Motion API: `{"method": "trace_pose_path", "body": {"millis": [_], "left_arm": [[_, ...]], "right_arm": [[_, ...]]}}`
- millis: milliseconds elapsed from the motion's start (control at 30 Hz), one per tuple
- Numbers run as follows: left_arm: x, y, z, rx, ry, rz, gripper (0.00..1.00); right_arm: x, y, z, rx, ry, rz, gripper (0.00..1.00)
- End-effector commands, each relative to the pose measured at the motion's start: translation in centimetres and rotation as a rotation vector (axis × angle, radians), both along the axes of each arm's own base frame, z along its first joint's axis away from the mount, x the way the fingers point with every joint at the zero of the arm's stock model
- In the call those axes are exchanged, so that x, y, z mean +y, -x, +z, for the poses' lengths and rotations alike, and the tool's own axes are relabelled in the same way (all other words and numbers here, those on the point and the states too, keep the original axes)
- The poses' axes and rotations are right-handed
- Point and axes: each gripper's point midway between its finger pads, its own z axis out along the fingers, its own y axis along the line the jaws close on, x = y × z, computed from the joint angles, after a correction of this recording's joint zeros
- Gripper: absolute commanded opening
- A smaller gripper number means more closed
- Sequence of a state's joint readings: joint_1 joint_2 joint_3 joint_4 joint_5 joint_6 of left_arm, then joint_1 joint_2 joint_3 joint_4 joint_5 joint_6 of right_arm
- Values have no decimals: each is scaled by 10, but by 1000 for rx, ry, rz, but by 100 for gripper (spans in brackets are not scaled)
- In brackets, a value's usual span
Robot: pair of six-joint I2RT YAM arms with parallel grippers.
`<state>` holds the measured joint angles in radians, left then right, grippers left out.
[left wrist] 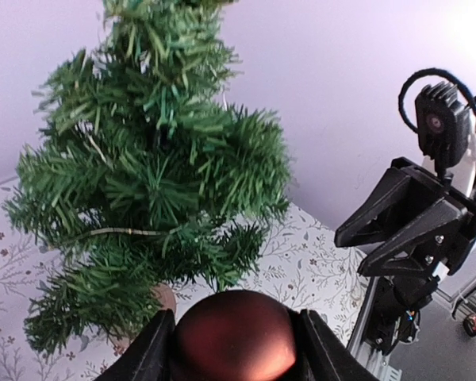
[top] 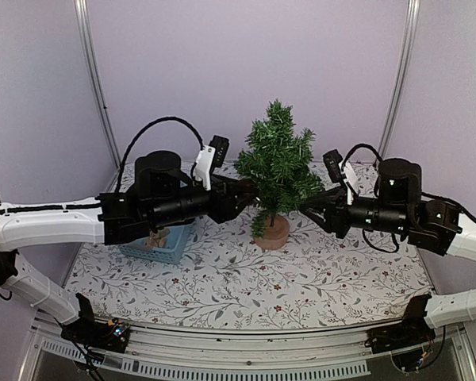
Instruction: Decorate the small christmas tree
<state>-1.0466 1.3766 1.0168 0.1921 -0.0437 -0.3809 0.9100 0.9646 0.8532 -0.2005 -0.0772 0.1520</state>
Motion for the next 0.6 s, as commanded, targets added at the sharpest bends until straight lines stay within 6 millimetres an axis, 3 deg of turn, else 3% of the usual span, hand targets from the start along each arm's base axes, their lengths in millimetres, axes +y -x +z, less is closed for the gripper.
{"method": "trace_pose_path", "body": {"millis": [0,167,233,567], "left_arm": [[6,-6,61,-113,61,48,0],[7,-15,118,-212,107,63,0],[7,-16,131,-239,119,71,0],[10,-35,137,-235,142,153,0]], "right_arm": [[5,-12,57,-132,-67,-24,32],[9,-24,93,-199,-89,-16,32],[7,-30,102,-217,-94,-26,32],[-26,-68,96,-180,-83,-128,34]]}}
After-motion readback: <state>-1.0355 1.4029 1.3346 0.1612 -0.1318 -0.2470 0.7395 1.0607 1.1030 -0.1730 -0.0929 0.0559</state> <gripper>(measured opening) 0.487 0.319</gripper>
